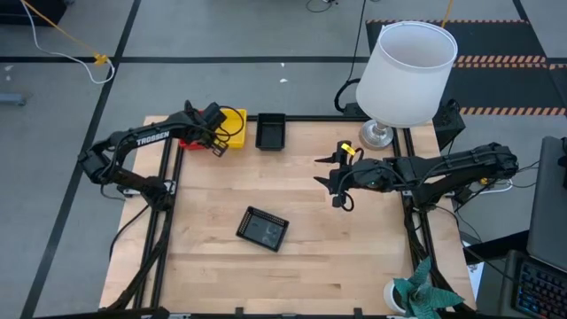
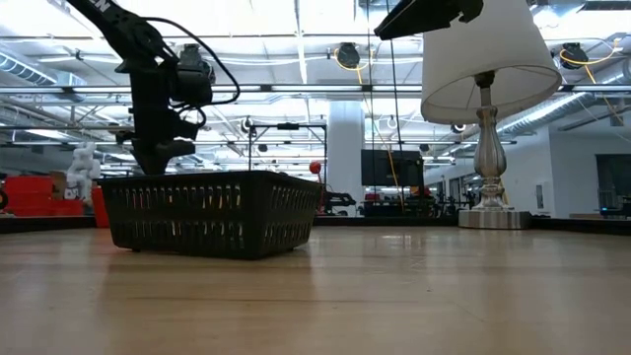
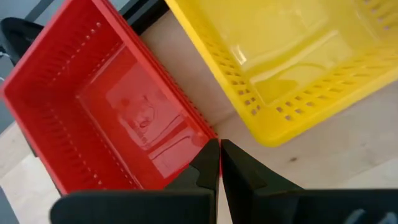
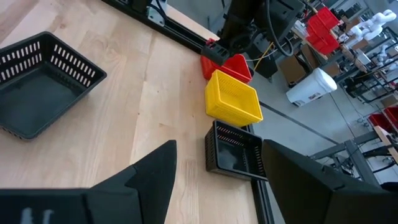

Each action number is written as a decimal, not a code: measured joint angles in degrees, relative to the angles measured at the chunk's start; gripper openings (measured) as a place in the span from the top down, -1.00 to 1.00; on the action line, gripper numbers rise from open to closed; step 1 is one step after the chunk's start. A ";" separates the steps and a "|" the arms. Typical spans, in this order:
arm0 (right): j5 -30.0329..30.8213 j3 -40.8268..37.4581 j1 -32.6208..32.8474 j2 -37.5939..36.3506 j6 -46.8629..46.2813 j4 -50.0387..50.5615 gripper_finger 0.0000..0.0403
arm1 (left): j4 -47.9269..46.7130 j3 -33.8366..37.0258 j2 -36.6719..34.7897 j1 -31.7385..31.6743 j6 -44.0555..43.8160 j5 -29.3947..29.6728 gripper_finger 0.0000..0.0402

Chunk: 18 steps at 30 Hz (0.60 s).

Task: Stack baskets by color
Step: Adjust the stacked red bin

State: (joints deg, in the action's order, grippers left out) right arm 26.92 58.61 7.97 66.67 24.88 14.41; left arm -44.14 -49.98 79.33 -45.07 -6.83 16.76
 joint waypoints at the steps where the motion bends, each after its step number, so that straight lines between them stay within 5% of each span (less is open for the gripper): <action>1: 0.00 0.00 0.00 0.00 -0.01 0.00 -0.13 | -0.01 0.00 0.00 -0.01 -0.10 0.27 0.91; 18: -0.02 0.00 0.00 0.00 -0.15 0.00 -0.13 | 1.81 0.96 0.21 -0.27 -0.44 1.32 0.91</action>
State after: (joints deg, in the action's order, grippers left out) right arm 26.89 58.61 7.97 66.67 24.73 14.41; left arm -42.33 -49.01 79.54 -45.34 -7.27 18.09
